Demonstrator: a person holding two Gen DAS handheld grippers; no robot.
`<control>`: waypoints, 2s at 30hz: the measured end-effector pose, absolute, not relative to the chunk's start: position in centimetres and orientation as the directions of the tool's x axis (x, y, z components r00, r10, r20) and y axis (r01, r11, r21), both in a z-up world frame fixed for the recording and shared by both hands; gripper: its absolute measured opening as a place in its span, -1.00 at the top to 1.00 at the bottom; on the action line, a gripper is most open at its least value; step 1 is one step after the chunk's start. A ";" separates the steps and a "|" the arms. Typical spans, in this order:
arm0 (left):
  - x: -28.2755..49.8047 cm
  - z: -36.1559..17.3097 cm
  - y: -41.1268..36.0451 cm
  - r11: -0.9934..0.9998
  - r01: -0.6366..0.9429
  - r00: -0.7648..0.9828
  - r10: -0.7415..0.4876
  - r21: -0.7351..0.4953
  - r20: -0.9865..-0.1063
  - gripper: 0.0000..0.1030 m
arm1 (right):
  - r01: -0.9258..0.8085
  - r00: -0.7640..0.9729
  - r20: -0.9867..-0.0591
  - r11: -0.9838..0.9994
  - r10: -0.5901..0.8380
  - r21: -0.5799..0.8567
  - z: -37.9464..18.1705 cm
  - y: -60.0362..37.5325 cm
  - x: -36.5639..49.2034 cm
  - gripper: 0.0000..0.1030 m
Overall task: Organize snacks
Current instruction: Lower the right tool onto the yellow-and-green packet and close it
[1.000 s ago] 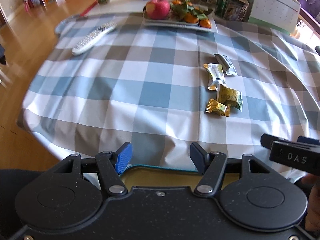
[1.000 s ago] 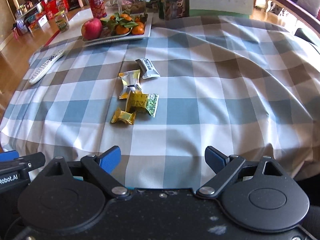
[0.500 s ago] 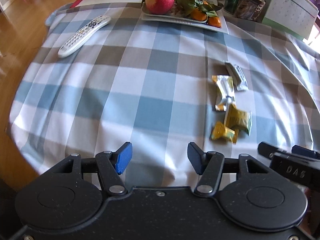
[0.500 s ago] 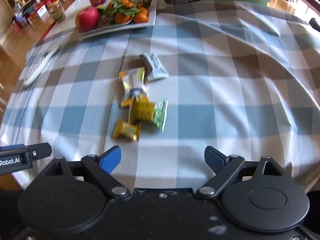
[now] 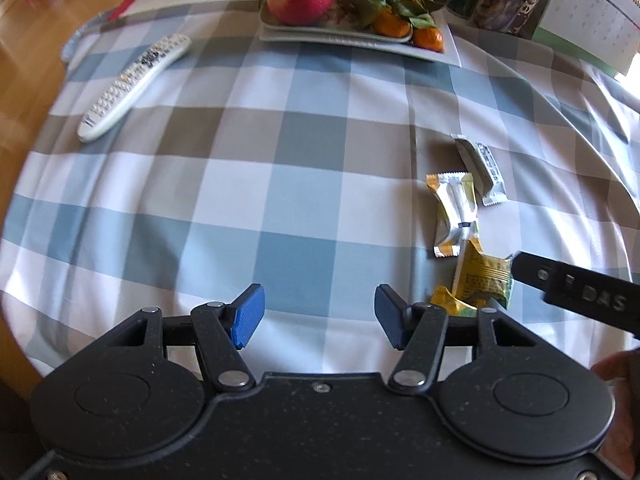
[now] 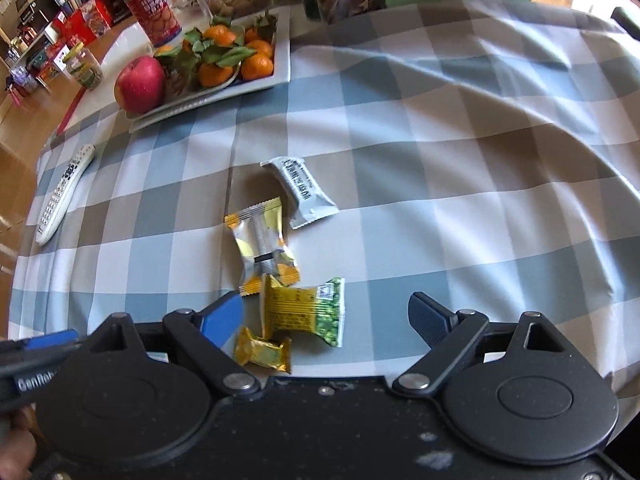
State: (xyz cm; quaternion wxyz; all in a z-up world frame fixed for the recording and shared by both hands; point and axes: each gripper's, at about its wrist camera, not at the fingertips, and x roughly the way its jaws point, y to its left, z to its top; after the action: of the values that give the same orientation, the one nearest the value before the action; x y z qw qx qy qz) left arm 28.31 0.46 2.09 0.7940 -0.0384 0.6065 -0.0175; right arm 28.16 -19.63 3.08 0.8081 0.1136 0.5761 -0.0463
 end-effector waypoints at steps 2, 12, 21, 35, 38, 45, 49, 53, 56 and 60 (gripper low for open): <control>28.4 2.0 0.7 0.994 -0.021 0.252 -0.096 -0.105 -0.963 -0.22 | 0.203 0.323 -0.944 0.970 0.066 0.137 2.5 -19.2 28.6 -0.73; 28.6 1.2 1.5 0.989 -0.076 0.218 -0.107 -0.126 -0.970 -0.22 | 0.207 0.273 -0.960 0.971 0.058 0.117 -0.3 -17.7 29.0 -0.66; 28.6 0.6 1.9 0.987 -0.112 0.195 -0.091 -0.114 -0.977 -0.23 | 0.227 0.270 -0.963 0.970 0.021 0.085 -1.4 -17.1 29.3 -0.63; 28.6 0.7 1.6 0.989 -0.095 0.197 -0.095 -0.115 -0.976 -0.23 | 0.214 0.245 -0.969 0.972 0.045 0.099 -2.3 -16.5 29.7 -0.26; 28.6 0.7 1.6 0.989 -0.094 0.198 -0.094 -0.115 -0.976 -0.23 | 0.234 0.254 -0.967 0.967 0.038 0.099 -2.3 -16.6 29.6 -0.19; 28.6 0.6 1.5 0.990 -0.085 0.198 -0.096 -0.115 -0.975 -0.23 | 0.243 0.260 -0.965 0.964 0.044 0.109 -2.2 -16.9 29.7 0.01; 28.6 0.4 1.3 0.990 -0.078 0.196 -0.097 -0.114 -0.976 -0.23 | 0.258 0.251 -0.967 0.959 0.051 0.117 -1.9 -17.6 29.6 0.09; 28.6 0.3 1.3 0.989 -0.075 0.193 -0.109 -0.125 -0.975 -0.23 | 0.285 0.251 -0.967 0.951 0.042 0.116 -1.5 -18.7 29.6 0.09; 28.6 0.2 1.4 0.986 -0.081 0.188 -0.127 -0.144 -0.974 -0.23 | 0.312 0.252 -0.967 0.943 0.037 0.117 -0.9 -19.8 29.4 0.09; 28.7 0.0 1.3 0.984 -0.080 0.185 -0.144 -0.161 -0.972 -0.22 | 0.344 0.254 -0.967 0.932 0.028 0.118 -0.4 -21.4 29.1 0.09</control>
State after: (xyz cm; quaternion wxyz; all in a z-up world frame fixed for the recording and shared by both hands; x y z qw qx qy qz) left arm 28.70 1.26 -0.03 0.7646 -0.0879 0.6381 -0.0208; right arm 29.06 -21.44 -0.38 0.7766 0.1545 0.6022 -0.1017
